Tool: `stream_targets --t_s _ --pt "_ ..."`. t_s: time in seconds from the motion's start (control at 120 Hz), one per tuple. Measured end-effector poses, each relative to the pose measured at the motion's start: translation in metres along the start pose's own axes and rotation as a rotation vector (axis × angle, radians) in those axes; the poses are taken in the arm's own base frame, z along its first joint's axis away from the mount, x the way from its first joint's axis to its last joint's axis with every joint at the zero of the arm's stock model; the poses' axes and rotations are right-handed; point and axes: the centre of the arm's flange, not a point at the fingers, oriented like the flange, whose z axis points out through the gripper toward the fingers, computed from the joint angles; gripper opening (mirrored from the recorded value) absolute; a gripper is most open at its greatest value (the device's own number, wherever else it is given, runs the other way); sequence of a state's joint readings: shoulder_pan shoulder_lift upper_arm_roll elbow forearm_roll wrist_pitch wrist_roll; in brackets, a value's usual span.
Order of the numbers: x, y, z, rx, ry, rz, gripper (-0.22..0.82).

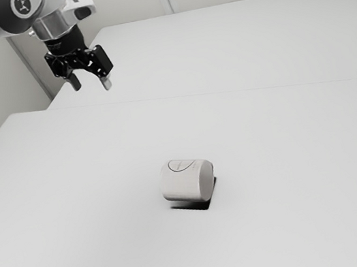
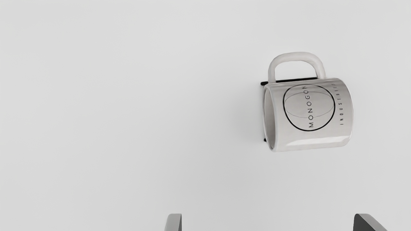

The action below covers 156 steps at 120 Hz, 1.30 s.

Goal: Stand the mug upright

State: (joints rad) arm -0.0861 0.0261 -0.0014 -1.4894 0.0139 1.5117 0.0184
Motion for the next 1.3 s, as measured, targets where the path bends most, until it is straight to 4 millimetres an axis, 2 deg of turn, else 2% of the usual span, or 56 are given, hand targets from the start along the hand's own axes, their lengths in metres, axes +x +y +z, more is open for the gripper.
stream_targets --t_s 0.3,0.7,0.875,1.3 --pt "0.002 0.003 0.012 -0.026 -0.021 0.001 0.58" --pt "0.002 0.005 0.084 -0.169 -0.089 -0.025 0.58" --pt "0.001 0.002 0.129 -0.243 -0.099 -0.042 0.58" --pt "0.001 -0.019 0.192 -0.433 -0.018 -0.094 0.58"
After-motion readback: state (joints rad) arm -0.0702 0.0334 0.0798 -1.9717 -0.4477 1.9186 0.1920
